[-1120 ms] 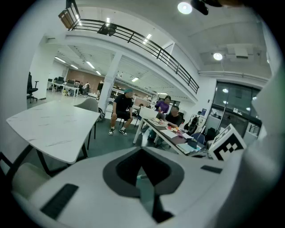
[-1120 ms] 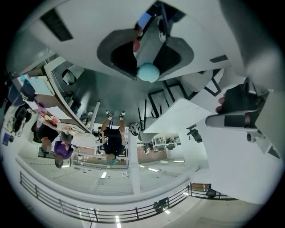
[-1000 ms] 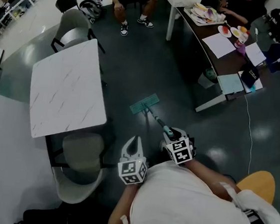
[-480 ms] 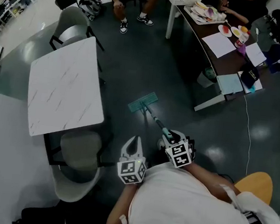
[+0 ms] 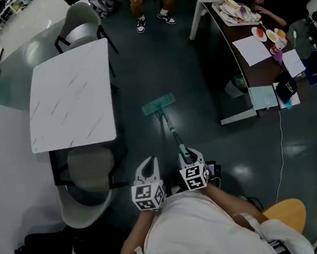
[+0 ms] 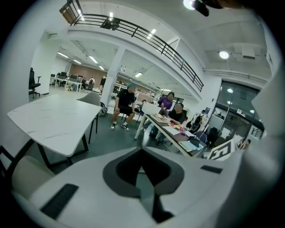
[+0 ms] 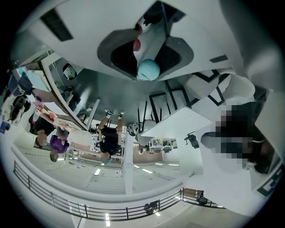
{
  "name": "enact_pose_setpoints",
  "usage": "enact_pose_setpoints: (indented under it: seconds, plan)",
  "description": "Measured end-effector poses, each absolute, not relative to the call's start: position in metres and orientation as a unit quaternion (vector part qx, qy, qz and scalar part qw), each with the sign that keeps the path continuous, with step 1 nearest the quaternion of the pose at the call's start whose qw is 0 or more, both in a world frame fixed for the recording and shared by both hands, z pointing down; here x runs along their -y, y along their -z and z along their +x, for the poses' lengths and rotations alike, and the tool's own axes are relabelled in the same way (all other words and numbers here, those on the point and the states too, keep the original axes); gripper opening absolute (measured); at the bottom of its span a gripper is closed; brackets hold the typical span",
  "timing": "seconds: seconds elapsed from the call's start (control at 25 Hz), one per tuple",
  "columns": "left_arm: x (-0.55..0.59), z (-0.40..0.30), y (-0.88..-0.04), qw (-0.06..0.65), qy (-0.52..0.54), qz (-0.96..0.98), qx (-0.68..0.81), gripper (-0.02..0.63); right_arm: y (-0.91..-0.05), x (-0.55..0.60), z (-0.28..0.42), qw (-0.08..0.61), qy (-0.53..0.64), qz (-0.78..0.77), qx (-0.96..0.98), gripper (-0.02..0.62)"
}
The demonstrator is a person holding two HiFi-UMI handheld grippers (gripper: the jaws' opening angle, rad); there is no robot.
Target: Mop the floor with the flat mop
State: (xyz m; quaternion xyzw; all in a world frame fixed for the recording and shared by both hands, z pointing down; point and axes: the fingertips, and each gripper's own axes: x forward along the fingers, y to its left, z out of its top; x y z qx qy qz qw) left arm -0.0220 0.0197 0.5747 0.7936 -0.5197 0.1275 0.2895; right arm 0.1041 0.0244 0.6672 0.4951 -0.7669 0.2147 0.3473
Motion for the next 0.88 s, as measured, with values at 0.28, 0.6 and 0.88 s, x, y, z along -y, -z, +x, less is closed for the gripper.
enact_pose_setpoints:
  seconds: [0.28, 0.6, 0.88]
  plan:
    - [0.002, -0.036, -0.567, 0.275, -0.108, 0.779, 0.553, 0.008, -0.704, 0.098, 0.083, 0.324, -0.191, 0.521, 0.766, 0.114]
    - [0.005, -0.053, -0.563, 0.273, -0.105, 0.760, 0.581, 0.008, -0.741, 0.210, 0.079, 0.344, -0.191, 0.537, 0.746, 0.112]
    - [-0.003, -0.068, -0.565, 0.273, -0.101, 0.757, 0.585, 0.008, -0.720, 0.162, 0.110, 0.350, -0.198, 0.534, 0.744, 0.110]
